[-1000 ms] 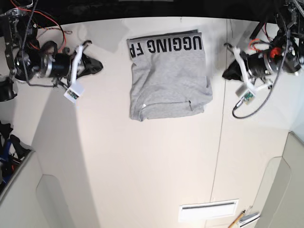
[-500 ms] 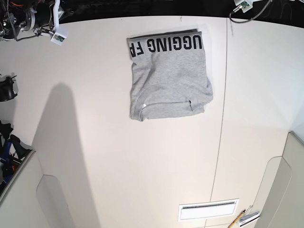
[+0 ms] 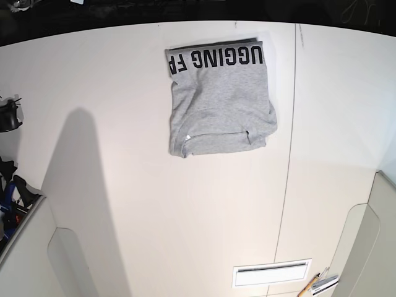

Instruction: Fold the T-shirt properly

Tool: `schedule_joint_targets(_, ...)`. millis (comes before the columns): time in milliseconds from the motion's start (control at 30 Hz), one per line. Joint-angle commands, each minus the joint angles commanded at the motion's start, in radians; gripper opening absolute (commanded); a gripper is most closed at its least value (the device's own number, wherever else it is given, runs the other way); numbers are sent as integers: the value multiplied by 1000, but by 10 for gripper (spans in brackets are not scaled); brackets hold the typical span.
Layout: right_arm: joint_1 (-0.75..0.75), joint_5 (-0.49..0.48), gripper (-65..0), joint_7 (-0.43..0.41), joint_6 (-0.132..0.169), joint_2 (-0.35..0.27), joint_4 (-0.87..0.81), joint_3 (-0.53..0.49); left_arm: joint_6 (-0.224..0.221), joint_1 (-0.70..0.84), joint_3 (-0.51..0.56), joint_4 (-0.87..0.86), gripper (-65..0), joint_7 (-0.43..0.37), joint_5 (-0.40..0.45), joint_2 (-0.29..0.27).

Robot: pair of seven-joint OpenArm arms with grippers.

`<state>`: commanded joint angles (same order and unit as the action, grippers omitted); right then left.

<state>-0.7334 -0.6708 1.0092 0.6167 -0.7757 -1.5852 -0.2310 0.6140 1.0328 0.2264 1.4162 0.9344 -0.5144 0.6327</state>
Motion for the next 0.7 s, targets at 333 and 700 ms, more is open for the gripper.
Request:
schedule_joint_targets(333,250,209,-650,-240,-11,60,357,-459,84,-362,231,-468,-650,-109,7,-132)
schedule_joint_targets(700,517,394,-650,-570,-11,239,801,-693,84,-601,231,-785,-650,-539,116,-245)
